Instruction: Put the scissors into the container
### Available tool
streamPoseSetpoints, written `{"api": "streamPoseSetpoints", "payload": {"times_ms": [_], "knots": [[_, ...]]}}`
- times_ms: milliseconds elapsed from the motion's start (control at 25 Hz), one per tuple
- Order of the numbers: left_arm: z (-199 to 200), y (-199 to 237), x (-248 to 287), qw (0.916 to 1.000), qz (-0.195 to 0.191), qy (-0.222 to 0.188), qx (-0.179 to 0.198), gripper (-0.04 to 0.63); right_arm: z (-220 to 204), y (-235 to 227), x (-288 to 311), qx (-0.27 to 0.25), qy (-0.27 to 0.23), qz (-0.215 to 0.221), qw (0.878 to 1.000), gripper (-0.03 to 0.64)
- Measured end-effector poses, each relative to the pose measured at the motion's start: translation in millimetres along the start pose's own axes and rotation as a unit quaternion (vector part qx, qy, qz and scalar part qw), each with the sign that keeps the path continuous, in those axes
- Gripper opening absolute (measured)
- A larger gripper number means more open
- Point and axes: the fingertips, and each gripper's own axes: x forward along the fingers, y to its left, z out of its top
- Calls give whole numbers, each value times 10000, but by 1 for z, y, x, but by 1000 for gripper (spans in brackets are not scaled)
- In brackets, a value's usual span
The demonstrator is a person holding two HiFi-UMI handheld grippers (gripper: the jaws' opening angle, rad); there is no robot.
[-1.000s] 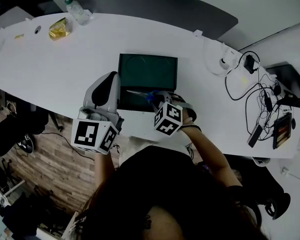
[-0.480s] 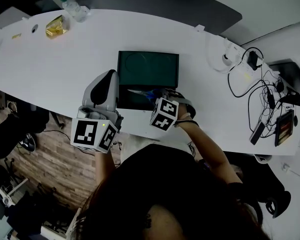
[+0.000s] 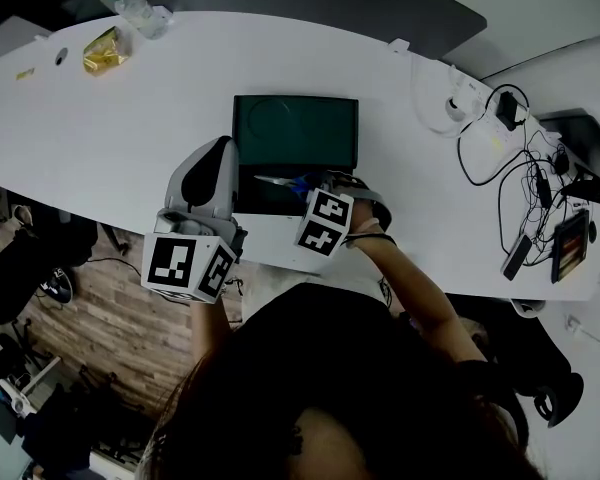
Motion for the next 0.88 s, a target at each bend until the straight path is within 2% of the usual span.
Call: {"api": "streamPoseSetpoints", "payload": {"times_ms": [880], "knots": [[-7, 8, 2, 9998, 59, 130, -119, 11, -3, 5, 10, -232, 480, 154, 9985, 97]]}}
